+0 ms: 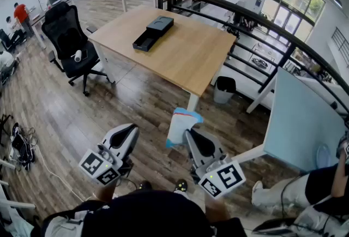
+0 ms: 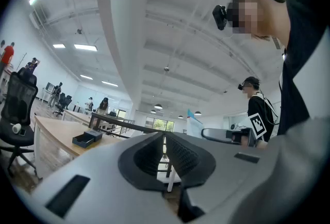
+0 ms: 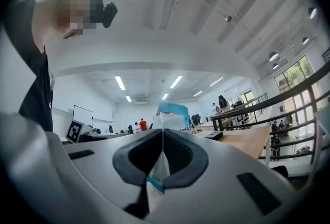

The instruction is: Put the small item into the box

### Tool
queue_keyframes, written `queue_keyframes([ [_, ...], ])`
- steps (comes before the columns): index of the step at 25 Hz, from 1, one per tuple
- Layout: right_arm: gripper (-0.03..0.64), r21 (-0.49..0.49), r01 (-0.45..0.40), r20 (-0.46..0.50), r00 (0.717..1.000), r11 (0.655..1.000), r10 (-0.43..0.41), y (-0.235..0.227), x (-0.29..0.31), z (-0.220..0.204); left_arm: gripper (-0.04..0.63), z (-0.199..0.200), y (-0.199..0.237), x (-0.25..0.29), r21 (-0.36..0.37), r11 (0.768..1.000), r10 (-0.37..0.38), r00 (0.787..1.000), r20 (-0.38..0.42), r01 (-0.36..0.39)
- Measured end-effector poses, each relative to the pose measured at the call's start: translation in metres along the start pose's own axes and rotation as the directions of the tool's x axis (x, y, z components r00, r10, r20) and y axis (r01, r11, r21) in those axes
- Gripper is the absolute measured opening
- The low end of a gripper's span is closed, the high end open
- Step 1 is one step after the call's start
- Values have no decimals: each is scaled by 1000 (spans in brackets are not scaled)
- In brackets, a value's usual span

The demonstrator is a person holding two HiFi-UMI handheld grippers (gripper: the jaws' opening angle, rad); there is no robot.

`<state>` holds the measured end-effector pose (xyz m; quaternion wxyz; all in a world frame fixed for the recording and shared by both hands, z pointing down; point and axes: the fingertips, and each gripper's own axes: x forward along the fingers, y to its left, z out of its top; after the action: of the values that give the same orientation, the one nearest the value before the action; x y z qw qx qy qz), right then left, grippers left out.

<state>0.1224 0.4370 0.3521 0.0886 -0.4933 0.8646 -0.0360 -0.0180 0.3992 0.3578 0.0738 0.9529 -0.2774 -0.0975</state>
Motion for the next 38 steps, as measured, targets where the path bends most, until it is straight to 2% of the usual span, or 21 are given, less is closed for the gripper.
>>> queue_keyframes([
  [4, 25, -14, -9, -7, 1000, 1000, 9, -7, -4, -3, 25, -5, -4, 7, 14, 1000, 5, 1000, 8, -5],
  [10, 25, 2, -5, -26, 1000, 1000, 5, -23, -12, -10, 25, -24, -9, 16, -12, 1000, 14, 1000, -15, -14],
  [14, 25, 9, -14, -42, 999, 1000, 14, -31, -13, -15, 25, -31, -5, 13, -10, 999, 50, 998, -35, -51],
  [23, 25, 46, -89, -38, 995, 995, 91, -31, -8, -20, 25, -28, -5, -1, 29, 990, 143, 989, -49, -142],
  [29, 25, 86, -133, -35, 990, 987, 137, -34, -13, -27, 25, -35, -22, -2, 35, 984, 174, 983, -65, -172],
  [38, 25, 102, -170, -12, 985, 980, 172, -33, -3, -23, 25, -30, -15, 0, 54, 976, 213, 975, -63, -210],
])
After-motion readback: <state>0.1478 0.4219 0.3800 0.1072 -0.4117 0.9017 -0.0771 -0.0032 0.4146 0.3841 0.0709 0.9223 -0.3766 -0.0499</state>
